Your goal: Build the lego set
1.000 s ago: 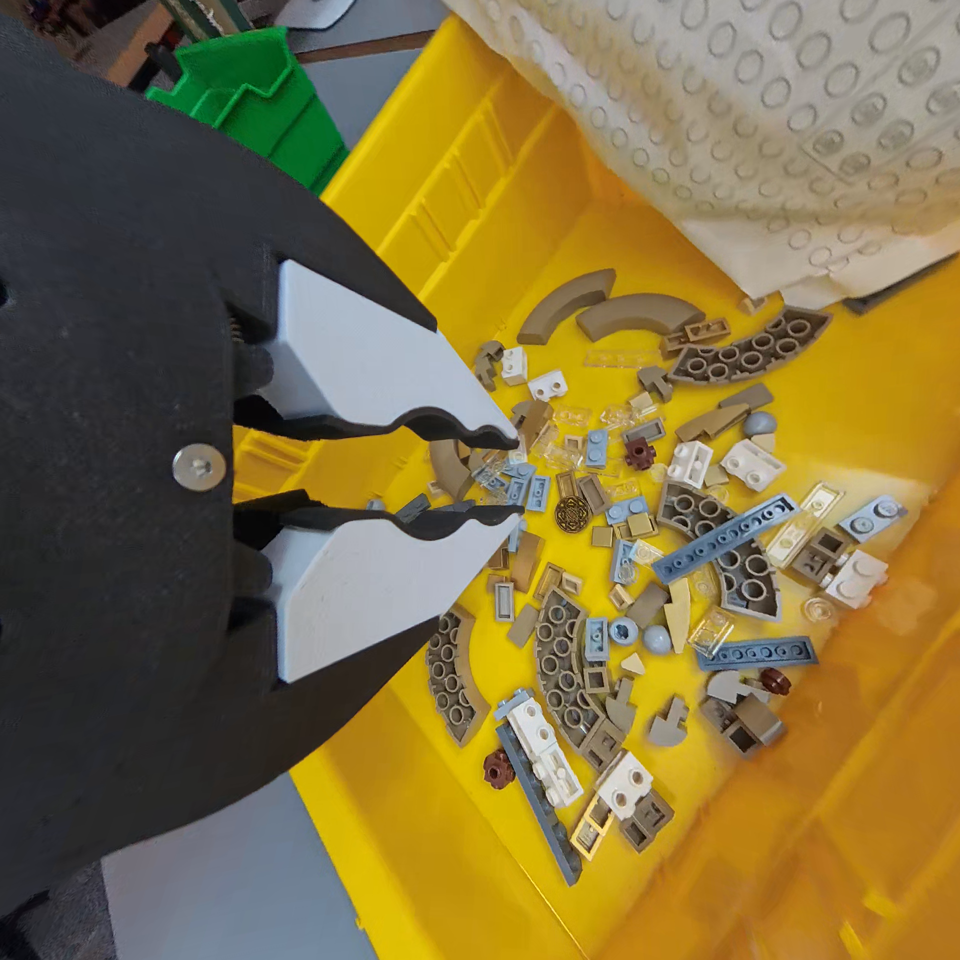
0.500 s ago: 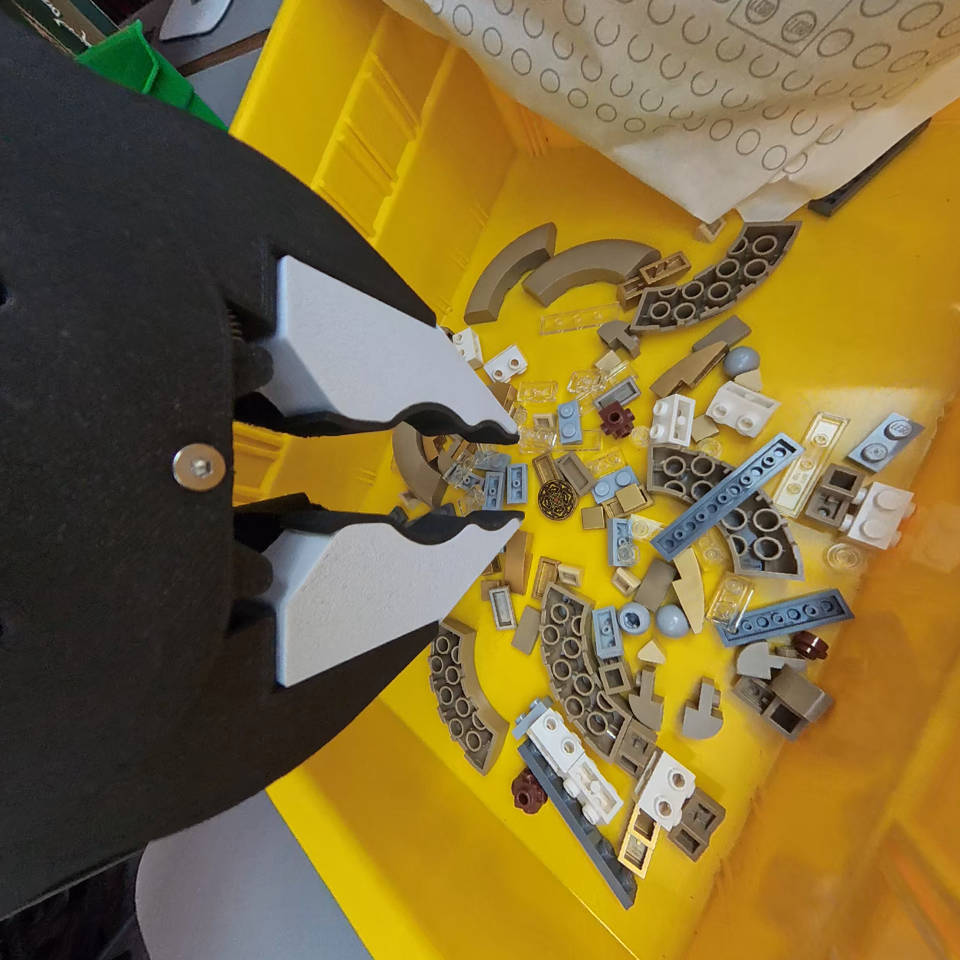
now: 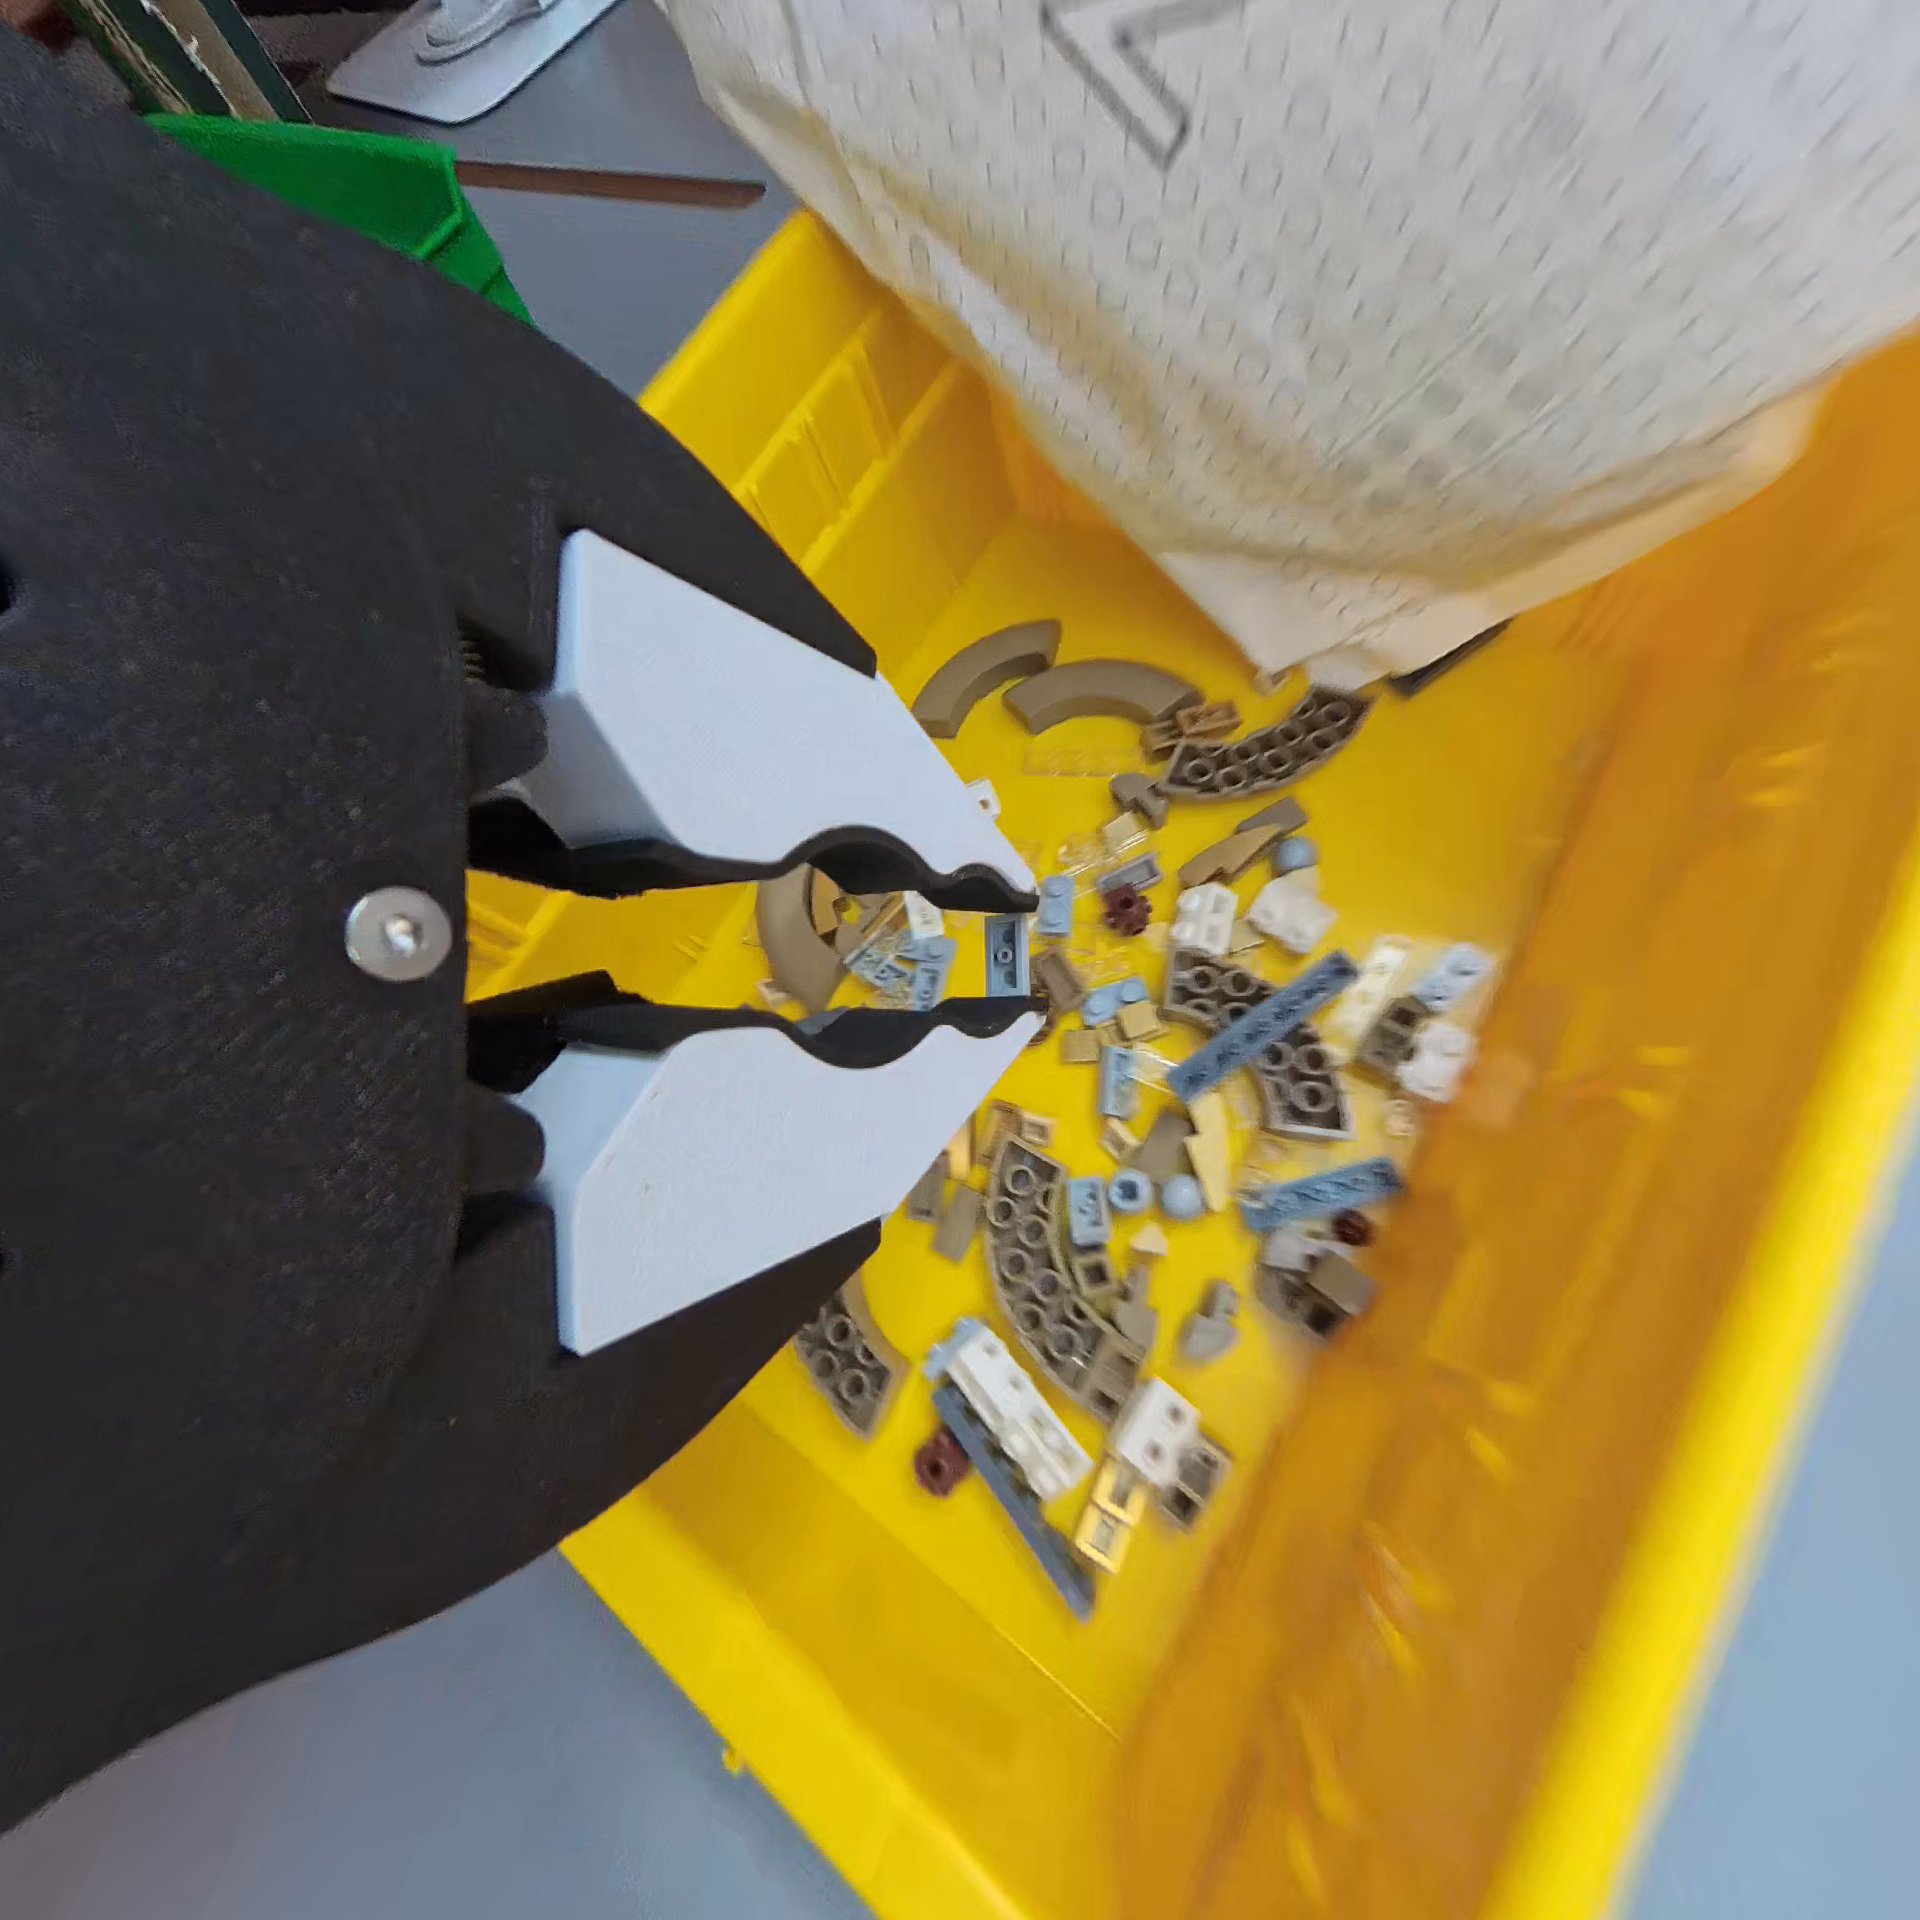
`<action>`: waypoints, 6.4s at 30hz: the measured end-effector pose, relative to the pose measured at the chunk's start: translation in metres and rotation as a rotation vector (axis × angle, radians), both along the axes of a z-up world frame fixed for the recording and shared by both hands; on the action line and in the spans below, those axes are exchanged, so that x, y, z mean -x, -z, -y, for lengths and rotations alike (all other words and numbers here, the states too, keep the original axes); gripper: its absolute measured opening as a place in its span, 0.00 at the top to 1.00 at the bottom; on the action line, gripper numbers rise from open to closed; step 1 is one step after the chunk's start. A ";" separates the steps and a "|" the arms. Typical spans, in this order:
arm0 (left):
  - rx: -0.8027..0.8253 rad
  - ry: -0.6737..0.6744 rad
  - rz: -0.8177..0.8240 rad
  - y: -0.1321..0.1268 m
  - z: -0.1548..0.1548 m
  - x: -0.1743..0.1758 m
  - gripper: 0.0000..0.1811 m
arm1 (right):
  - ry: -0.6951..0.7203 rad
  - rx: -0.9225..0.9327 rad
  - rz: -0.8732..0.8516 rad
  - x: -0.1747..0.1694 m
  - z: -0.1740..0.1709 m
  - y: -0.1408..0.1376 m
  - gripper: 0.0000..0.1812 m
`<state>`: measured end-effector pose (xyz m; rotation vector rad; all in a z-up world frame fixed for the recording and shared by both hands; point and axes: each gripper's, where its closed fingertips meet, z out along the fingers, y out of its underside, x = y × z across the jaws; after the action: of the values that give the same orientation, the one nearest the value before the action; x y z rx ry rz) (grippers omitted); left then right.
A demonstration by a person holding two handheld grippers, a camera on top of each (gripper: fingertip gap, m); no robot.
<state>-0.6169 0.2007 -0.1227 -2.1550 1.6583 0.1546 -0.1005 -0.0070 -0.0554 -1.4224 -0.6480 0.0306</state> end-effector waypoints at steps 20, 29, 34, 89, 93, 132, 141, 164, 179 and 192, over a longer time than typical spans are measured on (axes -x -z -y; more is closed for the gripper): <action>-0.643 0.653 0.843 -0.134 0.274 -0.363 0.93 | -1.032 1.063 -0.931 0.163 0.051 -0.072 0.88; -0.621 0.687 0.883 -0.140 0.287 -0.376 0.93 | -1.124 1.122 -0.892 0.157 0.076 -0.068 0.96; -0.606 0.688 0.924 -0.144 0.290 -0.373 0.93 | -1.169 1.100 -0.918 0.160 0.079 -0.072 0.97; 0.514 0.408 0.609 -0.030 0.239 -0.373 0.95 | -0.703 1.008 -0.281 0.075 0.052 -0.018 0.97; 0.469 0.480 0.575 -0.070 0.253 -0.389 0.95 | -0.770 1.027 -0.024 0.095 0.045 -0.065 0.97; 0.212 0.609 0.606 -0.286 0.329 -0.383 0.95 | -0.552 0.932 0.649 0.130 0.113 -0.234 0.97; 0.221 0.600 0.615 -0.292 0.329 -0.385 0.95 | -0.546 0.924 0.661 0.128 0.114 -0.242 0.97; 0.321 0.605 0.849 -0.312 0.340 -0.384 0.95 | -0.542 0.889 0.637 0.132 0.126 -0.257 0.97; 0.307 0.643 0.917 -0.324 0.347 -0.376 0.95 | -0.565 0.946 0.532 0.137 0.127 -0.270 0.97; 0.320 0.624 0.910 -0.326 0.347 -0.373 0.95 | -0.594 1.029 0.517 0.141 0.133 -0.270 0.97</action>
<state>-0.2443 -0.1458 0.2037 -1.3851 1.6936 -1.1454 -0.2419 -0.1404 0.2143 -2.1816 -1.6190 0.5438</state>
